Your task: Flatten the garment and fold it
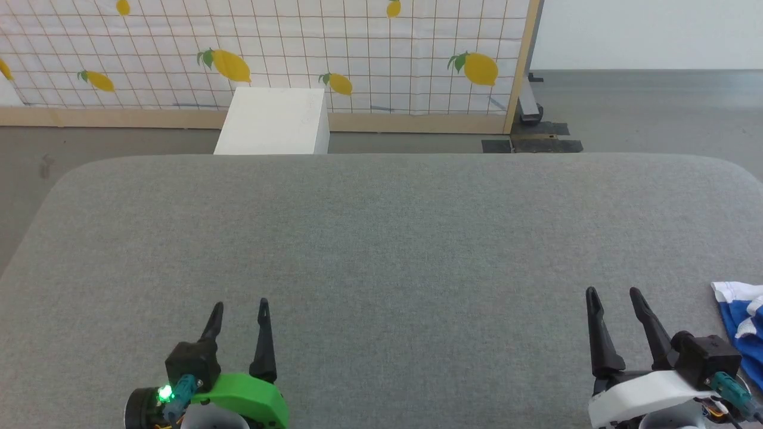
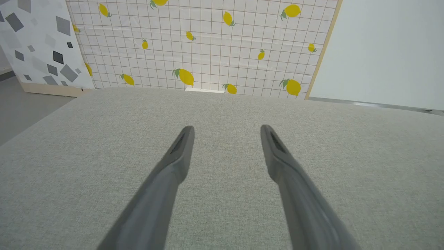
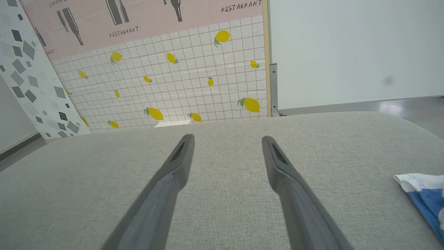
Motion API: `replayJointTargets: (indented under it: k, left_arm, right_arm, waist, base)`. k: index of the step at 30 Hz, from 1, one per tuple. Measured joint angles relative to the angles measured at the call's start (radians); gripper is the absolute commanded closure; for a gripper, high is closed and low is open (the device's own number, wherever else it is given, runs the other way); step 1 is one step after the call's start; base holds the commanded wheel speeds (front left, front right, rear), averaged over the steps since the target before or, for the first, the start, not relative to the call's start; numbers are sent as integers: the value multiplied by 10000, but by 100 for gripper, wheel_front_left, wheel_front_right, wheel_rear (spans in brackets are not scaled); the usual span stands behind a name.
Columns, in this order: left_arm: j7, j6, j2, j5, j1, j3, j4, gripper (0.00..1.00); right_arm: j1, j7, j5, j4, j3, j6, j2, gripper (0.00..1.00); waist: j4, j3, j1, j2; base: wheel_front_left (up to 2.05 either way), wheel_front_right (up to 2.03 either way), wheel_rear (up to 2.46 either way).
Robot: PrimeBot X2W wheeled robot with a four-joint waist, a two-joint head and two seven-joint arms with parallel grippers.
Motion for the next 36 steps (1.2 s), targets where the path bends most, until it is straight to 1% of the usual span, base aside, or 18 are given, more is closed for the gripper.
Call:
replayJointTargets:
  k: [6,7,15,36]
  left_arm:
    - [0,-23,2,-6,-12,-132,198,0]
    - [0,-50,8,-4,-12,-148,209,100]
    - [17,-48,-10,4,-10,-163,194,100]
    - [454,-77,-19,253,-7,8,-240,100]
  right_arm:
    - [3,-13,0,125,-2,0,0,0]
    - [3,-33,0,132,-2,0,0,100]
    - [2,23,-2,121,12,0,0,100]
    - [-1,412,-251,-203,65,0,0,100]
  waist:
    - [-27,1,0,0]
    - [-35,-6,0,0]
    - [-49,5,0,0]
    - [-133,69,0,0]
  base:
    - [0,0,0]
    - [0,0,0]
    - [0,0,0]
    - [0,0,0]
